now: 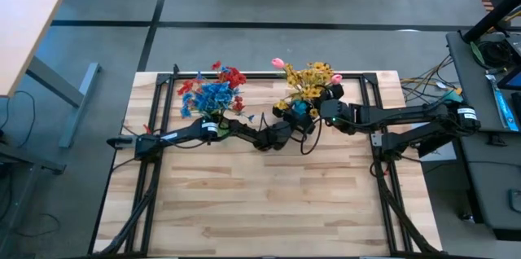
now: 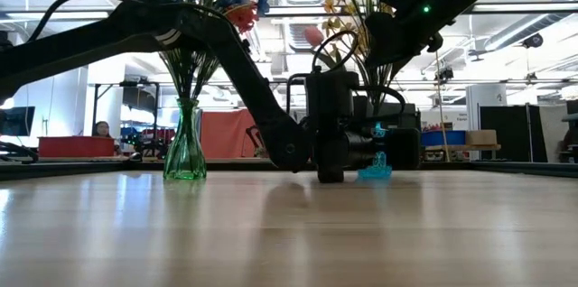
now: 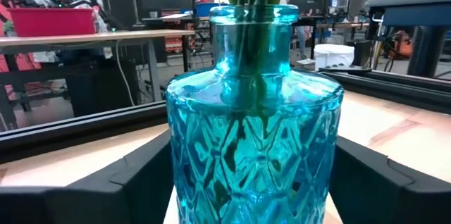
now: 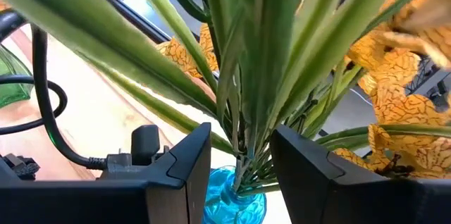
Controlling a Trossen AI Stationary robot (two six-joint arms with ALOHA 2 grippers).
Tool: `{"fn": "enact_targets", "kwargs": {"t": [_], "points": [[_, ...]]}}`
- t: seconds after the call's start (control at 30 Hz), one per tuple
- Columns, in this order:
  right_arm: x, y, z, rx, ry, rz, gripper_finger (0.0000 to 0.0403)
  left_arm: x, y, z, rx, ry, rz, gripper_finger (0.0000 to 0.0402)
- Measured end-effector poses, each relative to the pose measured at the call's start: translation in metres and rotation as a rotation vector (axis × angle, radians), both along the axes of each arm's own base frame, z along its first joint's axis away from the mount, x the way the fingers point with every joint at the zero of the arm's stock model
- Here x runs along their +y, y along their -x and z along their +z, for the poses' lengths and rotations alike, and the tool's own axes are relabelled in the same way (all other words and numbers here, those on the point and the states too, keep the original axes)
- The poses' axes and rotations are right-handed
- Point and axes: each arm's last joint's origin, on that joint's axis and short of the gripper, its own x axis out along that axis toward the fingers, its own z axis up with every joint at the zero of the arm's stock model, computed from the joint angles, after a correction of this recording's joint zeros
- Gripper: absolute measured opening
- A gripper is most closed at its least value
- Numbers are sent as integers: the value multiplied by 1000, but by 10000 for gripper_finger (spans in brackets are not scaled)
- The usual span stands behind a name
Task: Sort flowers into vase by color
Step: Put the yellow flowers into the blue vase
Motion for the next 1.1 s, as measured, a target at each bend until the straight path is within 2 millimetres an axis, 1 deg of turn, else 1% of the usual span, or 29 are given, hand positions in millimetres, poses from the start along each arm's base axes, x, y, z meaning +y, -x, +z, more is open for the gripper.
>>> {"fn": "enact_targets", "kwargs": {"t": [0.07, 0.23, 0.43, 0.53, 0.67, 0.9, 1.1], "points": [[0, 0, 0, 0, 0, 0, 137, 0, 0, 0, 0, 0, 0, 281], [0, 0, 0, -7, -4, -3, 137, 0, 0, -1, -10, 9, 1, 281], [0, 3, 5, -52, -38, 13, 130, 0, 1, -4, -19, 43, 7, 292], [-3, 3, 4, -63, -68, 23, 113, 0, 2, -6, -16, 47, 7, 287], [-11, 7, 0, -43, -102, -29, 76, -1, 3, -7, -21, 54, 6, 287], [-15, 9, -1, -34, -100, -46, 17, -1, 3, -8, -13, 55, 6, 287], [-21, 11, -2, -31, -112, -72, 9, -1, 3, -9, -5, 58, 14, 287]]}}
